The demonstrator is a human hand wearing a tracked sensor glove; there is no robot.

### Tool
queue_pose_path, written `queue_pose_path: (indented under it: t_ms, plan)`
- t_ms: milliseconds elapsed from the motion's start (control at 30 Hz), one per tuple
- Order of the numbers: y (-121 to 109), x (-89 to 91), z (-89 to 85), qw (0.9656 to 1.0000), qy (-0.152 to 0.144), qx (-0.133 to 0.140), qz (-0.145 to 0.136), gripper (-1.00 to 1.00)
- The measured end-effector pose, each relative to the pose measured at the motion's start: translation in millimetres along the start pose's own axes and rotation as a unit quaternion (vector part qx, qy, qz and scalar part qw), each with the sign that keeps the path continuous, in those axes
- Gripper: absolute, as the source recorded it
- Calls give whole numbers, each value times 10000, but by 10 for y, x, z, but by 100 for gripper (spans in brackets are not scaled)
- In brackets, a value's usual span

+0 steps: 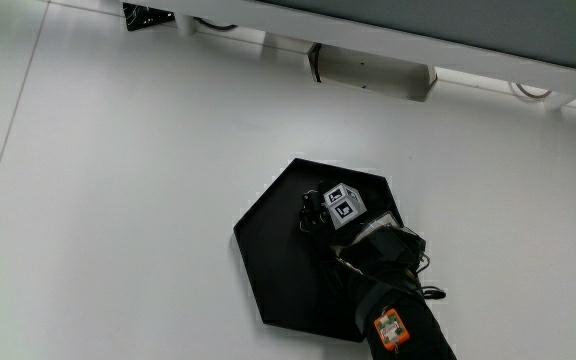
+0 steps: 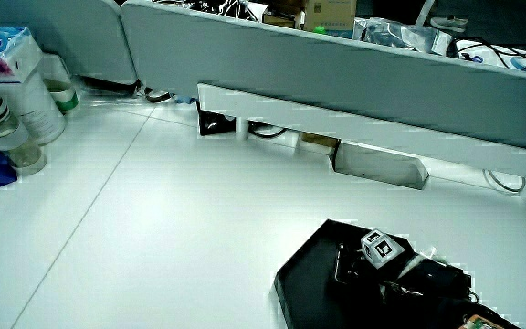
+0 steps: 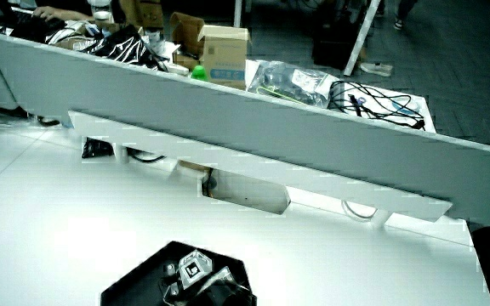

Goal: Place speaker into plate

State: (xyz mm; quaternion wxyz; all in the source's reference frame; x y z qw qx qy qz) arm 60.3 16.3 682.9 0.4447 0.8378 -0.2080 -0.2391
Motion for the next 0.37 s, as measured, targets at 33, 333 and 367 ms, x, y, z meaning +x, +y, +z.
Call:
queue_pose_path:
  t_ms: [33, 333, 367]
  plan:
    - [5, 1, -22, 10000, 44, -39, 52, 0]
    - [-218, 108, -128, 9957, 553, 741, -99, -100]
    - [-279, 151, -146, 9932, 657, 930, -226, -100]
